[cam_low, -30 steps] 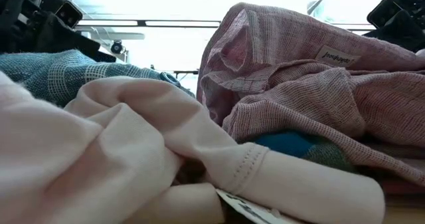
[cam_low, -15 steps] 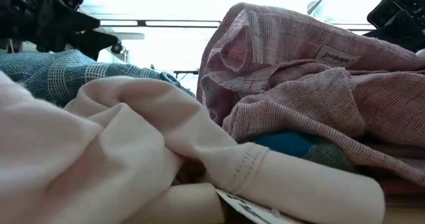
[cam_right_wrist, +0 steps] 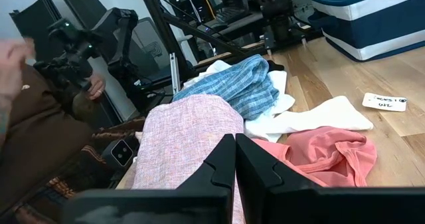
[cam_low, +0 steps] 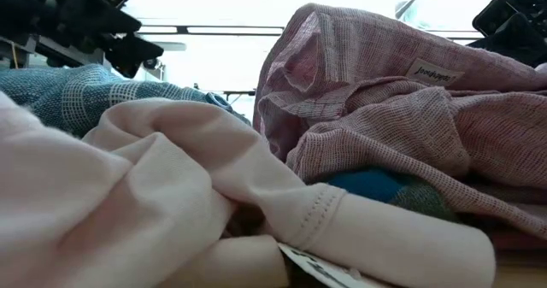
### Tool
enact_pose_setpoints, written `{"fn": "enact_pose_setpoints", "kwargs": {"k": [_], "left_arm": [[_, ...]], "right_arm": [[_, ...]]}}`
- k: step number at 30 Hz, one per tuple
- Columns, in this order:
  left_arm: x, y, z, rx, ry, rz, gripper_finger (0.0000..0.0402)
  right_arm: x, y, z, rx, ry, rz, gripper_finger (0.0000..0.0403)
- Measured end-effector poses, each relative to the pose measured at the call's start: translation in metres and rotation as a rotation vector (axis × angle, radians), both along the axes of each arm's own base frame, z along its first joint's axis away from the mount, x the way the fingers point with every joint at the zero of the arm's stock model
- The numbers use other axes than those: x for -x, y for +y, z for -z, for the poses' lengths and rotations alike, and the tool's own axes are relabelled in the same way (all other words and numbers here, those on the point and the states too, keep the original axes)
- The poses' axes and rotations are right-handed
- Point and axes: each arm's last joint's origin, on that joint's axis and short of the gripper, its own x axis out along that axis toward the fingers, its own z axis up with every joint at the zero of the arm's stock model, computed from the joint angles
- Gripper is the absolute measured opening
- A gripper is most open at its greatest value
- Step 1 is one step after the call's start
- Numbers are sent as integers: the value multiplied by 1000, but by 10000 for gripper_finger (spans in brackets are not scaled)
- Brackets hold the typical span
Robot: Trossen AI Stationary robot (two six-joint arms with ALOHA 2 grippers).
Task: Pick & Place Cloths
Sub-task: Put the blue striped shirt into the blue laundry organizer
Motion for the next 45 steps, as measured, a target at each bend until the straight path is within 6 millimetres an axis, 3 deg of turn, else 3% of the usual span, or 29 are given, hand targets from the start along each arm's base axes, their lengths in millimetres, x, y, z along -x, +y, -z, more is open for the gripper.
{"fn": "enact_pose_setpoints", "kwargs": {"k": [8, 15, 21, 27, 32, 39, 45], "left_arm": [[-17, -4, -7, 84, 239, 96, 243], [-36, -11, -7, 125, 337, 244, 243], [-42, -28, -3, -38, 325, 375, 243], [-39, -44, 0, -308, 316, 235, 252], [-37, -52, -7, -450, 362, 178, 296], [-63, -58, -42, -500, 500, 109, 340], [-96, -63, -50, -436, 655, 26, 342]], "right_arm": [[0, 0, 0, 0, 0, 1, 3], [0, 0, 0, 0, 0, 0, 3], [0, 0, 0, 0, 0, 0, 3], [0, 0, 0, 0, 0, 2, 3], [0, 0, 0, 0, 0, 1, 3], [0, 0, 0, 0, 0, 0, 3], [0, 0, 0, 0, 0, 1, 3]]}}
